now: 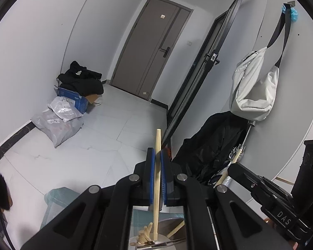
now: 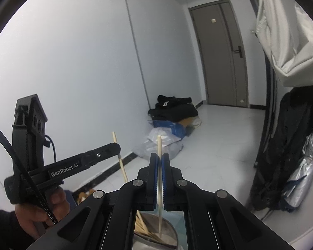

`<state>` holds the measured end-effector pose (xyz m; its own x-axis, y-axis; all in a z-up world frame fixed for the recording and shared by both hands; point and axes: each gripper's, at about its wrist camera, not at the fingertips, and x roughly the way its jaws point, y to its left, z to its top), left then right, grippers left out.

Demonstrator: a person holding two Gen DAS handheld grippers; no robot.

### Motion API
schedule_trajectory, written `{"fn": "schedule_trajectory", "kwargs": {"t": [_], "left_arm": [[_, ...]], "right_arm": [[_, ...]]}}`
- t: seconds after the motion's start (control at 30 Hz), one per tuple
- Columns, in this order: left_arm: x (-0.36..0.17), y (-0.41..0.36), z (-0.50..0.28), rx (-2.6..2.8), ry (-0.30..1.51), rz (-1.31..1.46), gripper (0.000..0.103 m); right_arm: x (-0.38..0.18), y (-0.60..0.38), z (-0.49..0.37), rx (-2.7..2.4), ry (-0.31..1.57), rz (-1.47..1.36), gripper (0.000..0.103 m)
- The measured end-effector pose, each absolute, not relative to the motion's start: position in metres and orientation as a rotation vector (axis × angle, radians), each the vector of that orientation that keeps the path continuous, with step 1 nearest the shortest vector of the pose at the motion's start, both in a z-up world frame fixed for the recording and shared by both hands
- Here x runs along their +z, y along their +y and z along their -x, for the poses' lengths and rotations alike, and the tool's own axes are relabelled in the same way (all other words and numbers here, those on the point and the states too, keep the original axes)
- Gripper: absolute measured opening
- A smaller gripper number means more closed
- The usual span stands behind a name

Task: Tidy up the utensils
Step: 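Open both tools to drop the chopsticks into the holder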

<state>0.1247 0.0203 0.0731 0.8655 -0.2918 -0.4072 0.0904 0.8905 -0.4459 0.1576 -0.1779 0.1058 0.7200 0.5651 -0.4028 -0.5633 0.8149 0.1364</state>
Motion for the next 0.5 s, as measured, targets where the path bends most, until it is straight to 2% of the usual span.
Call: {"fn": "schedule_trajectory", "kwargs": {"t": [0.5], "left_arm": [[0.07, 0.005, -0.104, -0.276, 0.481, 0.374, 0.002]], "right_arm": [[0.076, -0.17, -0.163, 0.65, 0.544, 0.03, 0.003]]}}
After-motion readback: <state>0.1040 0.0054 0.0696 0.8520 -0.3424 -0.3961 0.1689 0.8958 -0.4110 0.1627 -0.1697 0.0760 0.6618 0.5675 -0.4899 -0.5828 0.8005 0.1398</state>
